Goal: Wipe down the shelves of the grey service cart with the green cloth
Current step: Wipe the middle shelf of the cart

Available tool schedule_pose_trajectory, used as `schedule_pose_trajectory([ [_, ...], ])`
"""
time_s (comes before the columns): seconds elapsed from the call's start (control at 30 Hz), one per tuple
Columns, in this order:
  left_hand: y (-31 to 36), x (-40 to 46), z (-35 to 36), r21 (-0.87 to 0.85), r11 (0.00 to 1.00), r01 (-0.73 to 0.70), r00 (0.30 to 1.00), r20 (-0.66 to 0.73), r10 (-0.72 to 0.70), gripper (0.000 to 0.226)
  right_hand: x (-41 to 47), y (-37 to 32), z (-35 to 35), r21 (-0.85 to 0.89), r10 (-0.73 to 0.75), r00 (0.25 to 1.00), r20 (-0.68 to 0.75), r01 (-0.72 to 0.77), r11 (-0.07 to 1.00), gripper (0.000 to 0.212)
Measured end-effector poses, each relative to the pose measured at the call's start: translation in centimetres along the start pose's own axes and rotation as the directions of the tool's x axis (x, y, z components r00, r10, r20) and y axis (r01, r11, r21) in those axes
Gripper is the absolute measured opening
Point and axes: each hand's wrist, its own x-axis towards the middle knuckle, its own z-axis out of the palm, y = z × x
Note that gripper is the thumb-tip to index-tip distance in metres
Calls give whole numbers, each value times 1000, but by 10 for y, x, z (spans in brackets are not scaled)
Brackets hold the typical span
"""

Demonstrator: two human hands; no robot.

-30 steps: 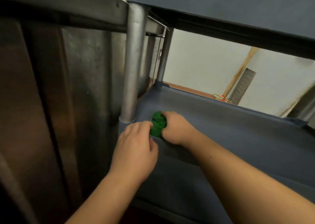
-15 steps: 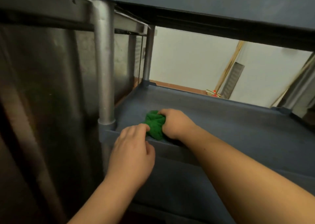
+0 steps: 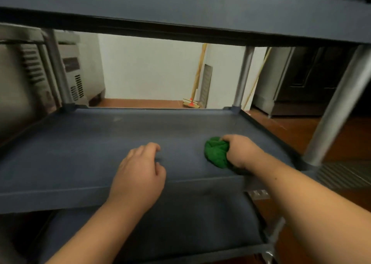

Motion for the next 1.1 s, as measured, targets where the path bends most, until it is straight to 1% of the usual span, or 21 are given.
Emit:
schedule_pose_trajectory([
  [0.13,44,8,27,3,999,-47,998,31,47,34,-13,88,-24,-41,152,988,-41,-154,987,56],
  [0.23,63,9,40,6,999,-52,997,58,51,32,-16,120,-30,-45,220,973,-64,-224,974,59],
  [0.37,60,6,38,31,999,-43,996,85,40,28,-10,129,-23,-45,251,964,-86,-256,966,63],
  [0.47,36,4,18,61,998,-9,998,67,5,29,-8,128,-19,-32,286,953,-101,-291,956,62],
  [0.53,17,1,2,61,998,25,998,51,-28,31,-8,114,-16,-19,305,947,-104,-309,951,62],
  [0.6,-5,-2,-12,57,997,53,998,36,-55,30,-6,87,-14,-19,293,950,-106,-297,955,62],
  [0.67,-28,-8,-25,43,996,78,997,25,-79,29,-4,47,-8,-19,252,963,-96,-255,967,63],
  [0.77,-63,-18,-44,15,994,109,994,-10,-109,29,1,-27,10,-11,159,987,-25,-159,987,66],
  [0.9,-110,-27,-69,-17,987,157,984,-81,-158,29,7,-132,35,25,18,1000,8,-18,1000,64],
  [1.0,-142,-33,-88,11,988,151,983,-111,-149,29,9,-208,53,37,-89,996,24,88,995,63],
  [1.1,-179,-33,-108,76,984,158,979,-138,-147,30,10,-275,70,52,-202,978,51,199,979,62],
])
